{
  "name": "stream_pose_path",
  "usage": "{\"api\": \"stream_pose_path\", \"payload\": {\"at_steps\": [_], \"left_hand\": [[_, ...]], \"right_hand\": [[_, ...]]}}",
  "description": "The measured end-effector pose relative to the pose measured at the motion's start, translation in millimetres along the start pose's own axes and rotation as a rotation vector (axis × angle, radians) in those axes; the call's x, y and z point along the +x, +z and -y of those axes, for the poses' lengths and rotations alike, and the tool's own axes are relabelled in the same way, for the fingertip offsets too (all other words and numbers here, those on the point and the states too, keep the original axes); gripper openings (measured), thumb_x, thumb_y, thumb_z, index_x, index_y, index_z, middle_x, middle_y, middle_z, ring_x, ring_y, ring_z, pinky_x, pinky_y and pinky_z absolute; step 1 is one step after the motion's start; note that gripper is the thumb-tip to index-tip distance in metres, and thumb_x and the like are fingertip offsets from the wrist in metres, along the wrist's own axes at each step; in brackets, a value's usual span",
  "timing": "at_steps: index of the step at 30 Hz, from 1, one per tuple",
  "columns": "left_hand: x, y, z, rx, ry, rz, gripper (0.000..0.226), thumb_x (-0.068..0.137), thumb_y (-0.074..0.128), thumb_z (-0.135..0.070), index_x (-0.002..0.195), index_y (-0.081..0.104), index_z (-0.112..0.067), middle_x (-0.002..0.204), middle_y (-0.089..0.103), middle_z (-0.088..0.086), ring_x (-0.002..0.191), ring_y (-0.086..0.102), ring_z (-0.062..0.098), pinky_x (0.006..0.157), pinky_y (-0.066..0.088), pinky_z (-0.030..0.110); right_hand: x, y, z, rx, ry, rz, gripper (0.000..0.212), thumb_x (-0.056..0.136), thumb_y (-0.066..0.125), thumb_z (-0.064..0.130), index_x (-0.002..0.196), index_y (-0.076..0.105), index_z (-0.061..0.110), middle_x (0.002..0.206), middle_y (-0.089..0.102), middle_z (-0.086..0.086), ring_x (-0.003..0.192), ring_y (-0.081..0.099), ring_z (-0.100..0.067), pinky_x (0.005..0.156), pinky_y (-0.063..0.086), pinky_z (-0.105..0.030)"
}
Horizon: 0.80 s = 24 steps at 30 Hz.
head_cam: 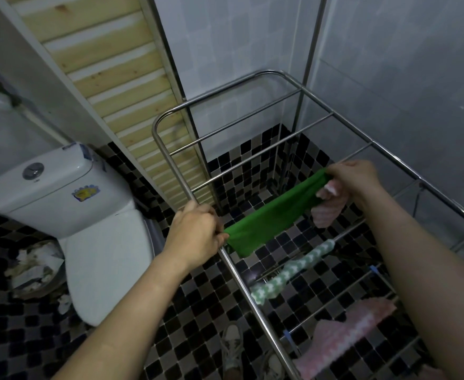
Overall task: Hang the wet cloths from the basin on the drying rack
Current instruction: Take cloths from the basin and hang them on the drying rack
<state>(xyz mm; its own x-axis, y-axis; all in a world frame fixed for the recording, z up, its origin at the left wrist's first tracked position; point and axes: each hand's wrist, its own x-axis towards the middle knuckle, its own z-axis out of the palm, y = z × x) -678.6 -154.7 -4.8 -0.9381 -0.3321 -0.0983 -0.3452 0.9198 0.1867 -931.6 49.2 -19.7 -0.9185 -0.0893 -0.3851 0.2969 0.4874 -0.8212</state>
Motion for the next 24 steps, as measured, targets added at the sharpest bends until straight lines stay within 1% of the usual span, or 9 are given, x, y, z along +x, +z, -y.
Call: {"api": "stream_pose_path", "payload": {"at_steps": [4,6,7,10,13,17,19,22,24], "left_hand": [[-0.1,0.0,2.7,-0.04,-0.002,-0.05,0.016,0.084,0.069,-0.039,0.078,0.075,-0.025,0.09,0.062,-0.014,0.089,0.039,0.008,0.084,0.043,0.03],[-1.7,-0.3,1.7,0.026,-0.014,-0.066,0.016,0.084,0.066,-0.039,0.079,0.074,-0.025,0.086,0.062,-0.014,0.084,0.036,0.008,0.08,0.042,0.029],[-2.9,-0.7,0.7,0.05,-0.021,-0.071,0.016,0.085,0.065,-0.039,0.082,0.074,-0.026,0.087,0.061,-0.015,0.085,0.035,0.007,0.079,0.04,0.028],[-4.6,-1.8,-5.7,0.082,-0.044,-0.067,0.023,0.086,0.058,-0.045,0.091,0.073,-0.028,0.099,0.061,-0.014,0.091,0.033,0.007,0.08,0.035,0.029],[-6.7,2.0,-8.4,0.069,-0.06,-0.047,0.031,0.088,0.056,-0.053,0.099,0.072,-0.029,0.108,0.061,-0.013,0.1,0.04,0.01,0.082,0.036,0.031],[-9.7,6.3,-10.8,0.049,-0.083,-0.037,0.026,0.09,0.057,-0.047,0.102,0.072,-0.029,0.113,0.061,-0.012,0.106,0.041,0.013,0.084,0.037,0.031],[-10.9,5.7,-13.8,0.043,-0.109,-0.015,0.025,0.091,0.057,-0.043,0.103,0.071,-0.028,0.115,0.059,-0.01,0.107,0.04,0.014,0.085,0.036,0.032],[-15.9,3.8,-19.6,-0.083,-0.134,-0.032,0.028,0.093,0.055,-0.038,0.118,0.064,-0.028,0.121,0.056,-0.008,0.113,0.04,0.015,0.091,0.037,0.034],[-21.4,-6.2,-30.1,-0.381,-0.186,-0.133,0.024,0.094,0.056,-0.03,0.116,0.065,-0.029,0.117,0.06,-0.01,0.108,0.048,0.011,0.091,0.041,0.029]], "right_hand": [[1.5,0.0,-3.0,-0.034,-0.047,-0.001,0.015,0.082,0.068,0.008,0.07,0.063,0.014,0.068,0.065,-0.009,0.059,0.065,-0.02,0.056,0.057,-0.03],[1.0,-1.1,-5.6,-0.09,-0.079,-0.005,0.018,0.082,0.068,0.006,0.067,0.063,0.014,0.064,0.064,-0.009,0.05,0.063,-0.017,0.048,0.055,-0.024],[0.4,-1.5,-7.6,-0.132,-0.093,-0.003,0.017,0.082,0.069,0.006,0.067,0.064,0.014,0.063,0.063,-0.008,0.048,0.06,-0.015,0.045,0.052,-0.022],[-2.2,-3.0,-12.6,-0.18,-0.123,0.01,0.005,0.083,0.07,0.01,0.078,0.068,0.009,0.056,0.063,-0.002,0.046,0.058,-0.011,0.047,0.048,-0.02],[-3.5,-0.6,-17.1,-0.182,-0.16,0.007,0.008,0.086,0.069,0.012,0.078,0.067,0.012,0.068,0.066,-0.009,0.054,0.058,-0.014,0.061,0.049,-0.026],[-3.4,5.2,-20.6,-0.169,-0.123,-0.02,0.01,0.087,0.066,0.015,0.078,0.068,0.012,0.046,0.062,0.003,0.049,0.062,-0.015,0.059,0.052,-0.027],[-8.8,4.1,-19.4,-0.151,-0.138,-0.057,0.012,0.088,0.062,0.015,0.077,0.068,0.012,0.043,0.06,0.005,0.052,0.065,-0.014,0.06,0.052,-0.026],[-31.9,-5.4,-5.4,-0.044,-0.221,-0.12,0.012,0.088,0.058,0.016,0.079,0.067,0.016,0.058,0.062,0.005,0.058,0.063,-0.013,0.06,0.045,-0.023],[-53.2,-17.2,6.3,0.138,-0.209,-0.072,0.009,0.087,0.062,0.017,0.081,0.068,0.019,0.073,0.066,0.001,0.068,0.064,-0.015,0.064,0.047,-0.024]]}}
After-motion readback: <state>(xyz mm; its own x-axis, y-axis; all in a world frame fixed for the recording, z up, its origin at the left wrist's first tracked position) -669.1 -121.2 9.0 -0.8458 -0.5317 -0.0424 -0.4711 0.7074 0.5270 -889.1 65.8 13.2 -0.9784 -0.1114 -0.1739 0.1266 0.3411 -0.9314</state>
